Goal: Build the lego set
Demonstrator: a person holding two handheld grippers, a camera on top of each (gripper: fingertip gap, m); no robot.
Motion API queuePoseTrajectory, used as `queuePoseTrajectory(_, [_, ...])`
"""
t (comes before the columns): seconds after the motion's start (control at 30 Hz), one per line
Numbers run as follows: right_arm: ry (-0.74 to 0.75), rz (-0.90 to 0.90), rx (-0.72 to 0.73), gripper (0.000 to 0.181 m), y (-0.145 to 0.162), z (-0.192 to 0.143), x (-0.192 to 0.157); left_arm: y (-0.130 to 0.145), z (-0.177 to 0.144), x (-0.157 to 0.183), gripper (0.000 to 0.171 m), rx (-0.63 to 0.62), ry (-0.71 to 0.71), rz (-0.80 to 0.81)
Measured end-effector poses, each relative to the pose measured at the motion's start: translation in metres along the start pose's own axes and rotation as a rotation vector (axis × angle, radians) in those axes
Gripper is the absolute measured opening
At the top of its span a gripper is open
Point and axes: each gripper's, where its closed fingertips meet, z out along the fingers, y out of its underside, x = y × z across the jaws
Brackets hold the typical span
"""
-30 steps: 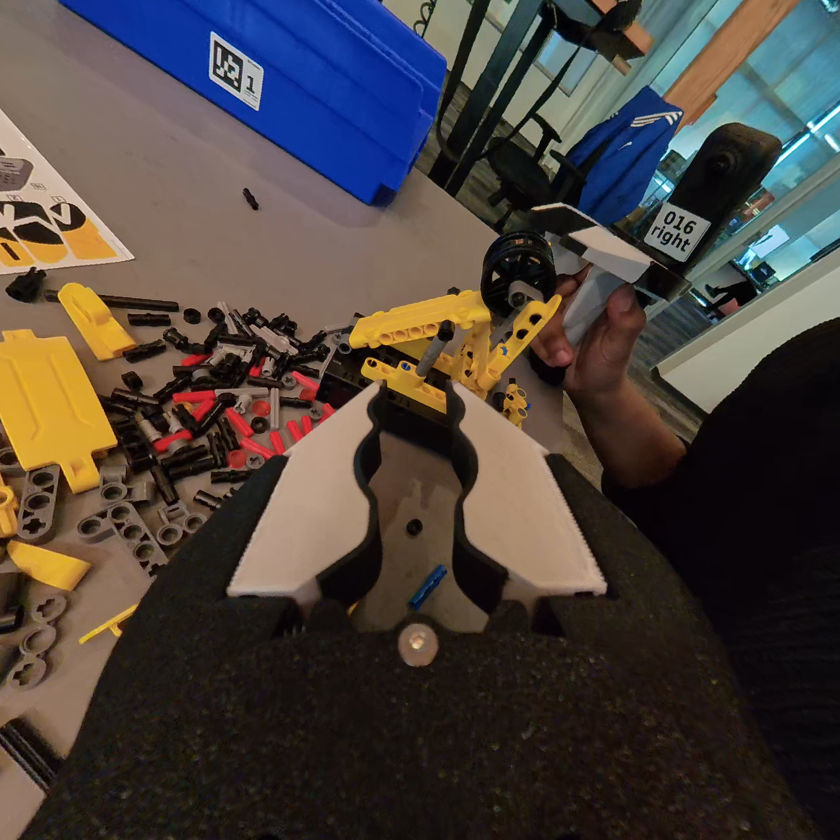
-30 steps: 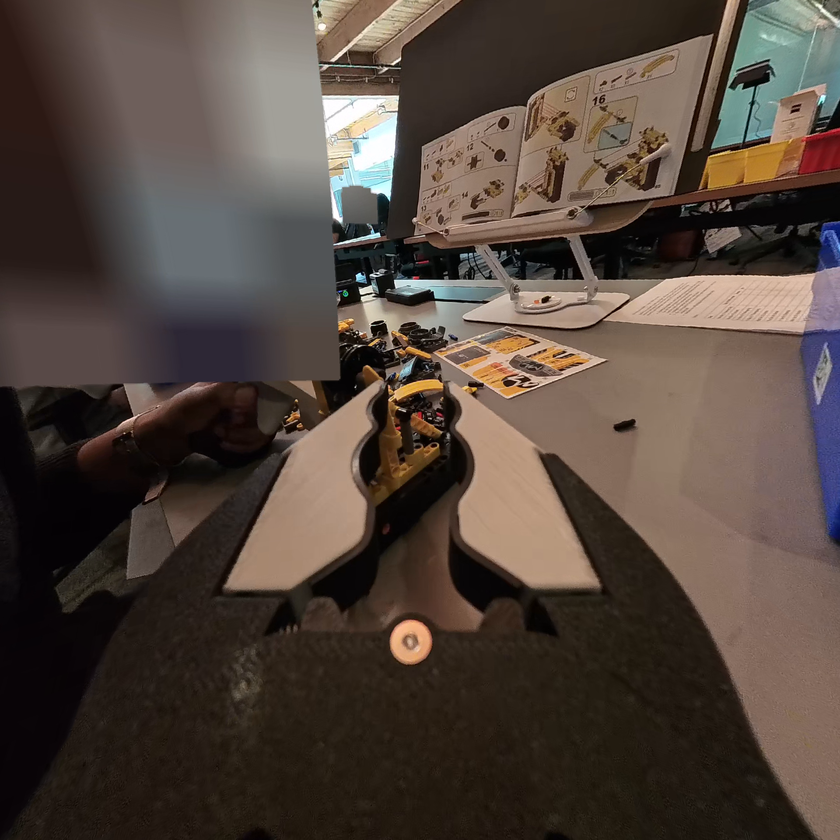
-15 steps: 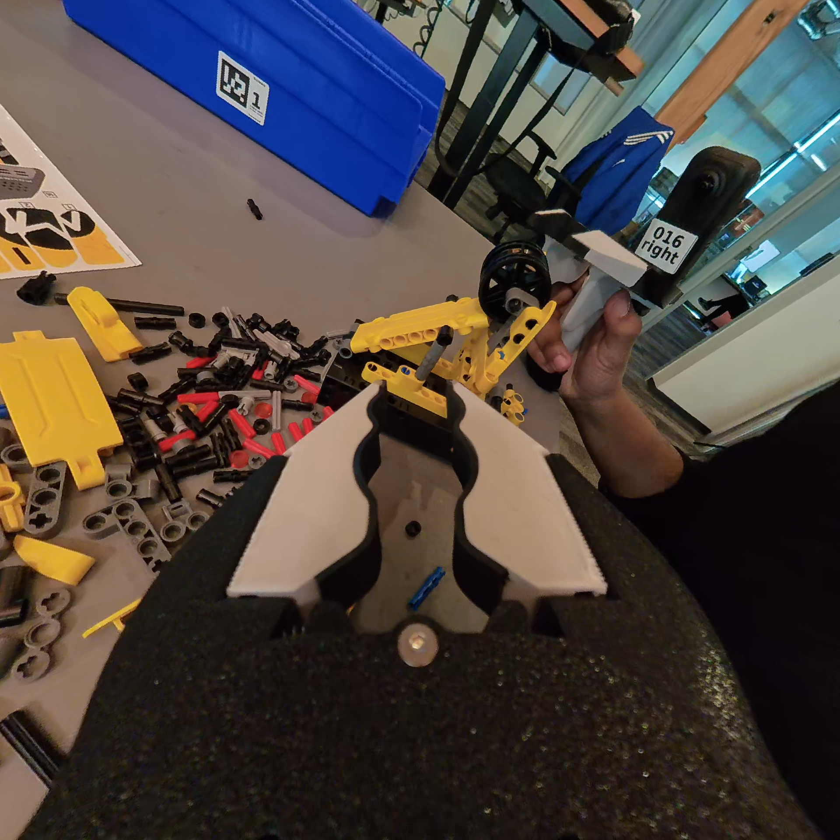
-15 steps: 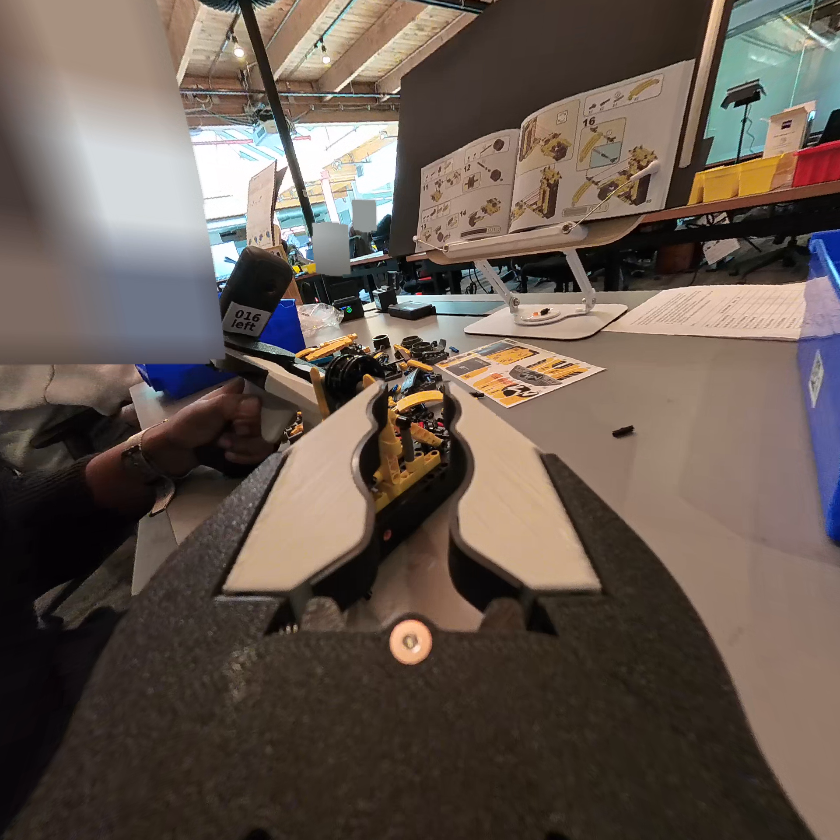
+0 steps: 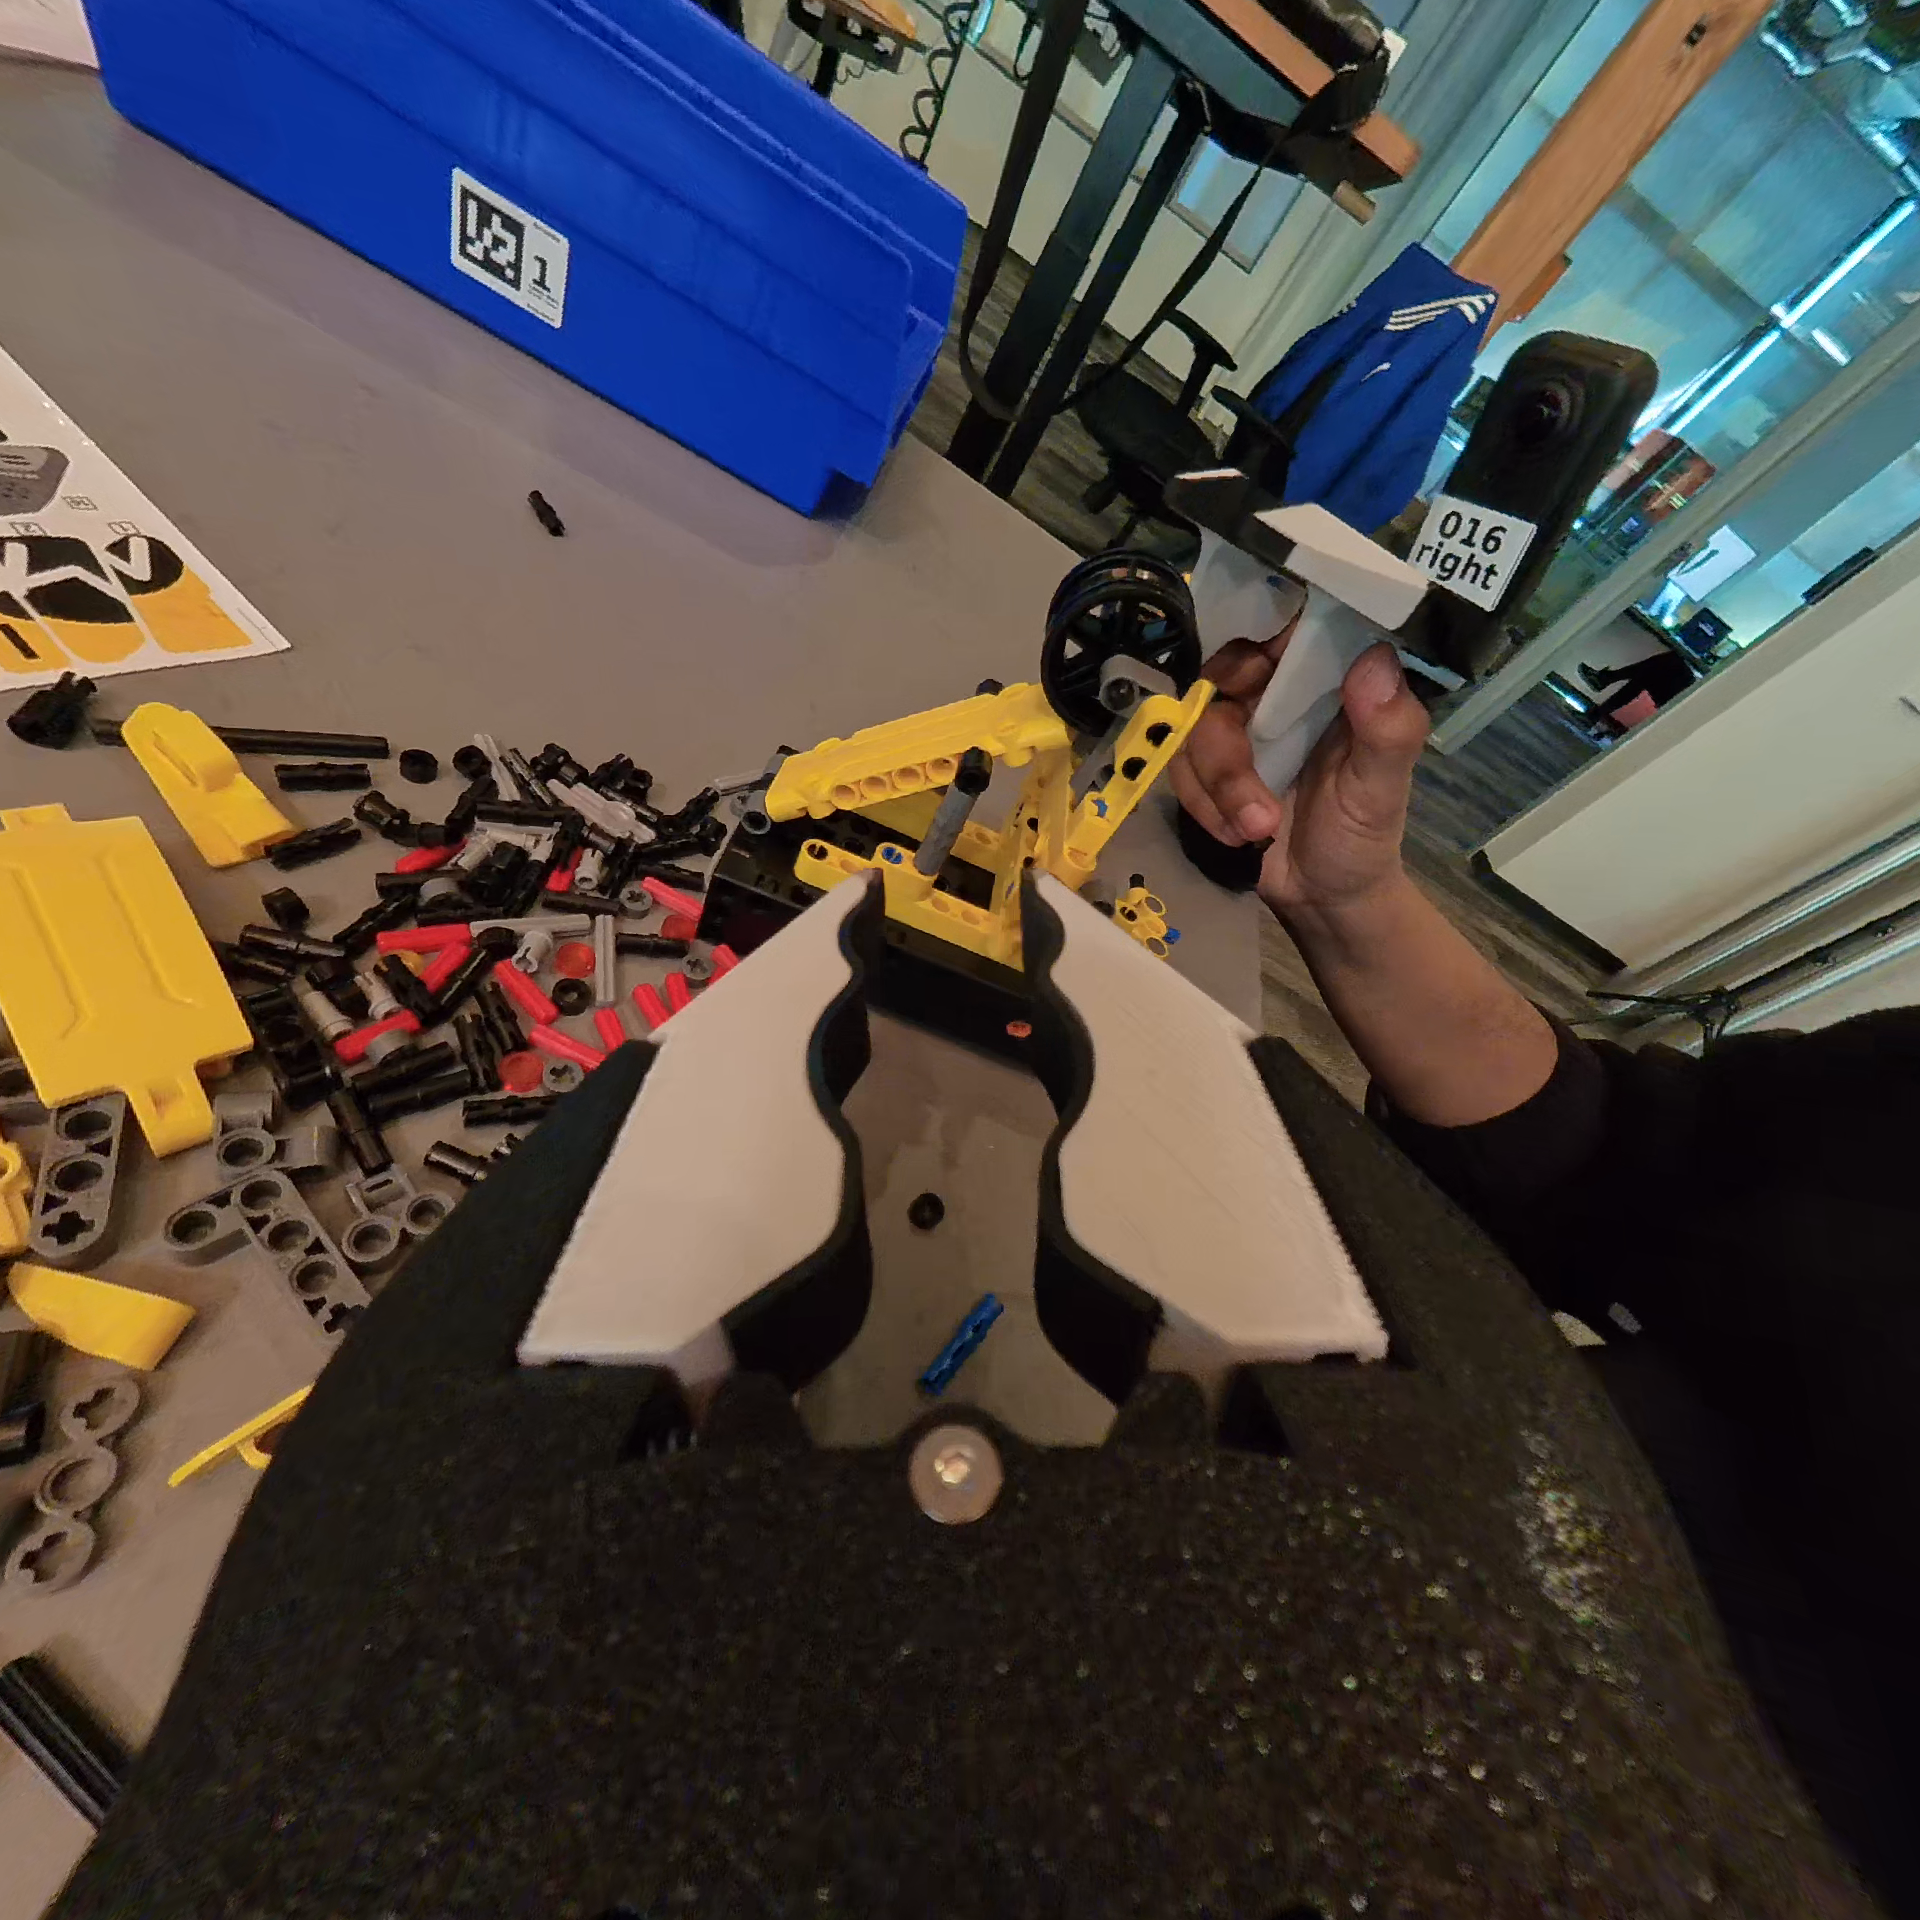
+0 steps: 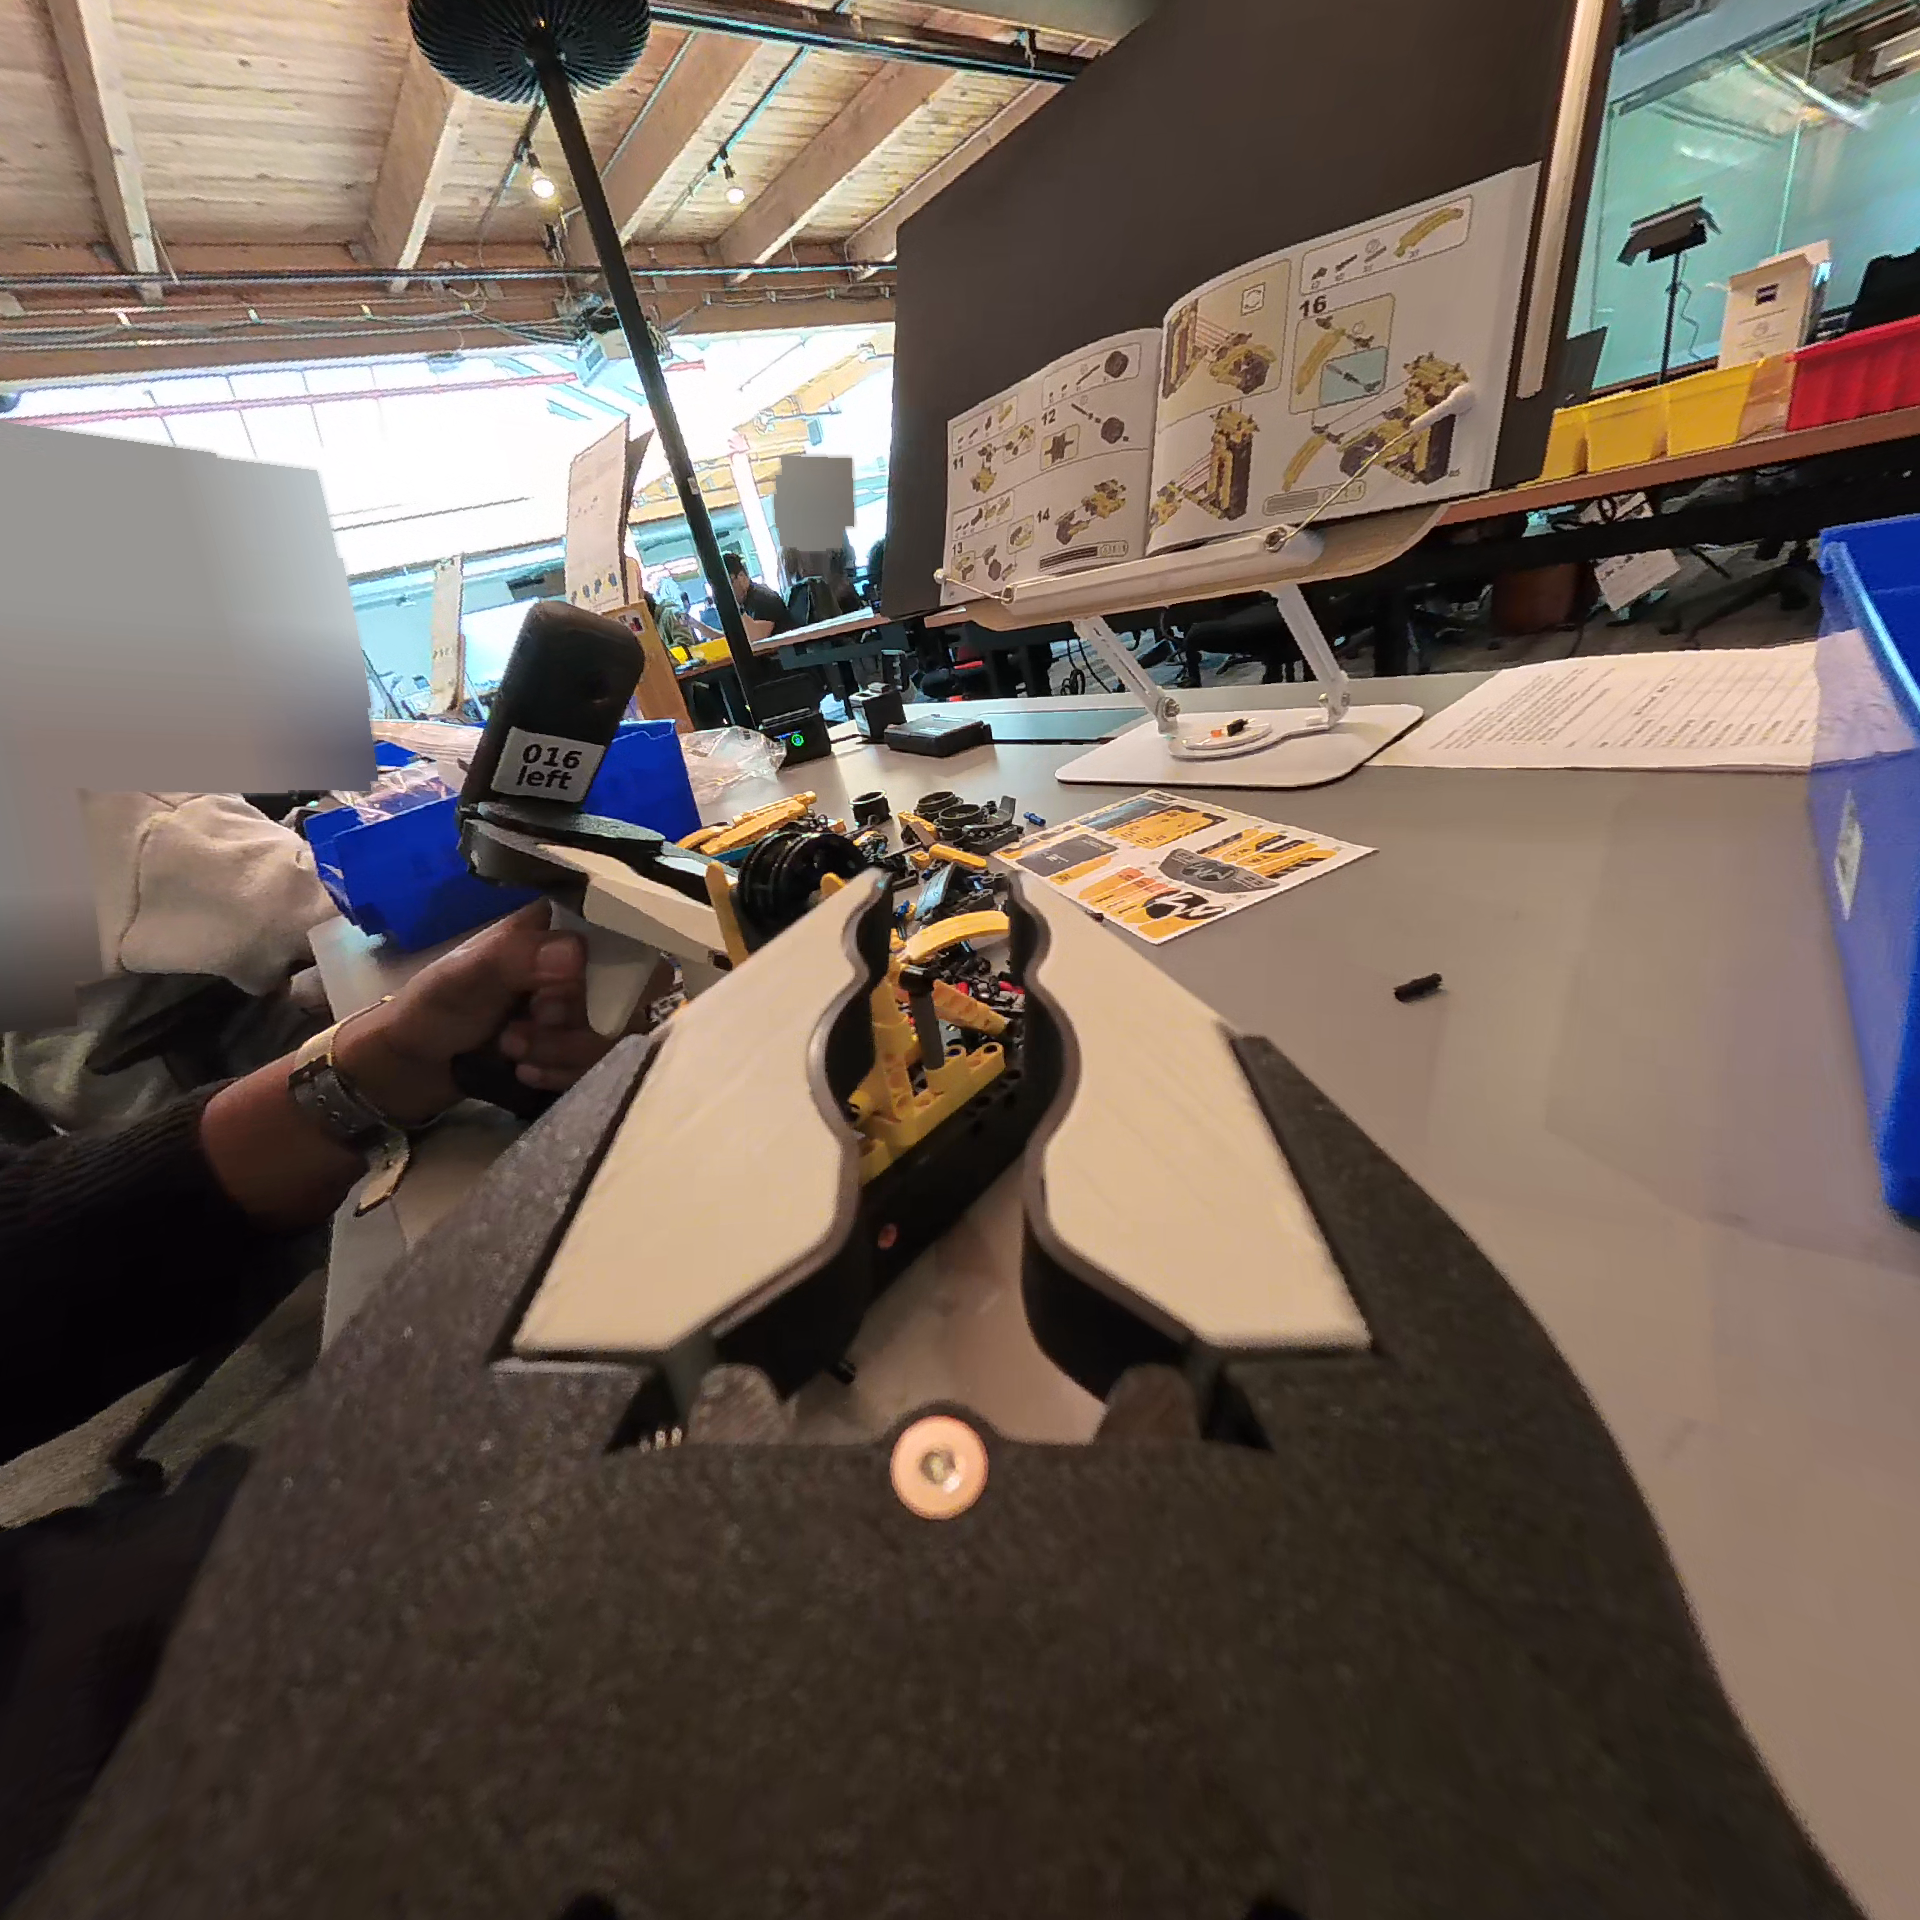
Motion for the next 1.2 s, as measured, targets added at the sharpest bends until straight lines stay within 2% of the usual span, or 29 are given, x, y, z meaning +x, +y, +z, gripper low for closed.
queuePoseTrajectory(0.2, [-0.008,-0.029,0.006,0.020,0.000,-0.001,-0.006,0.001,0.002,0.005,0.026,-0.009,0.026,0.016])
queuePoseTrajectory(0.33, [-0.049,0.026,-0.087,0.024,0.014,0.006,-0.015,0.001,0.003,0.008,0.026,-0.009,0.035,0.033])
queuePoseTrajectory(0.4, [-0.028,0.046,-0.153,0.040,0.025,0.011,-0.019,0.001,0.004,0.009,0.026,-0.013,0.036,0.039])
queuePoseTrajectory(0.57, [0.087,-0.065,-0.191,0.042,0.033,0.020,-0.023,0.000,0.003,0.009,0.026,-0.004,0.033,0.043])
queuePoseTrajectory(0.67, [0.102,-0.073,-0.259,0.047,0.045,0.028,-0.026,0.001,0.003,0.009,0.027,-0.005,0.032,0.044])
queuePoseTrajectory(0.97, [0.159,-0.109,-0.307,0.046,0.053,0.033,-0.025,0.000,0.002,0.009,0.027,-0.001,0.029,0.045])
queuePoseTrajectory(1.2, [0.144,-0.044,-0.286,0.026,0.050,0.029,-0.022,0.000,0.002,0.009,0.027,-0.001,0.030,0.042])
